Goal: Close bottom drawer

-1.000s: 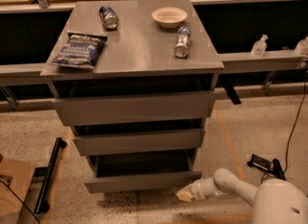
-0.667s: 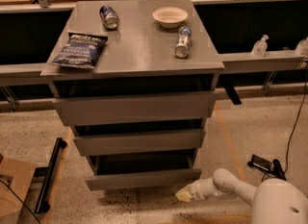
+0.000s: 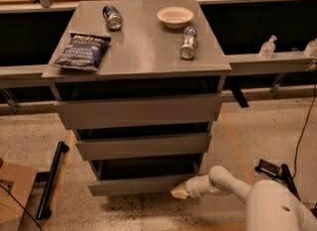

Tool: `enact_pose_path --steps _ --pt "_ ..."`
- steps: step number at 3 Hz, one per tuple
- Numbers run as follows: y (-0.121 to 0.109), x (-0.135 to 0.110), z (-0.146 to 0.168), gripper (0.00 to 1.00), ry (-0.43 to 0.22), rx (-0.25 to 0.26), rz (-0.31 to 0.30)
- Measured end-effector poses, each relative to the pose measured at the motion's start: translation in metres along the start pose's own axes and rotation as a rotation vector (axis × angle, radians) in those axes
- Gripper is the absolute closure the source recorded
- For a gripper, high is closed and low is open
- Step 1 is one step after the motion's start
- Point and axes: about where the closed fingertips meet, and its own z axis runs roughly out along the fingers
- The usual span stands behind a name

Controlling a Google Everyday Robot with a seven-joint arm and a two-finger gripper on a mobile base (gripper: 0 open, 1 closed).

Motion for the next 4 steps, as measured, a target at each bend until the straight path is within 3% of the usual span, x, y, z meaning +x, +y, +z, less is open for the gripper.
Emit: enact_pose_path --steps 1,2,3,4 --pt "-0.006 -0.056 0.037 1.00 -0.113 -0.060 -0.148" --pt "-0.005 -0.064 0.043 1.00 -0.133 -0.071 -0.171" --pt "-0.020 -0.092 0.039 1.00 -0.211 -0.050 -0.226" --pt "-0.028 -0.106 0.035 1.00 -0.268 -0.030 -0.262"
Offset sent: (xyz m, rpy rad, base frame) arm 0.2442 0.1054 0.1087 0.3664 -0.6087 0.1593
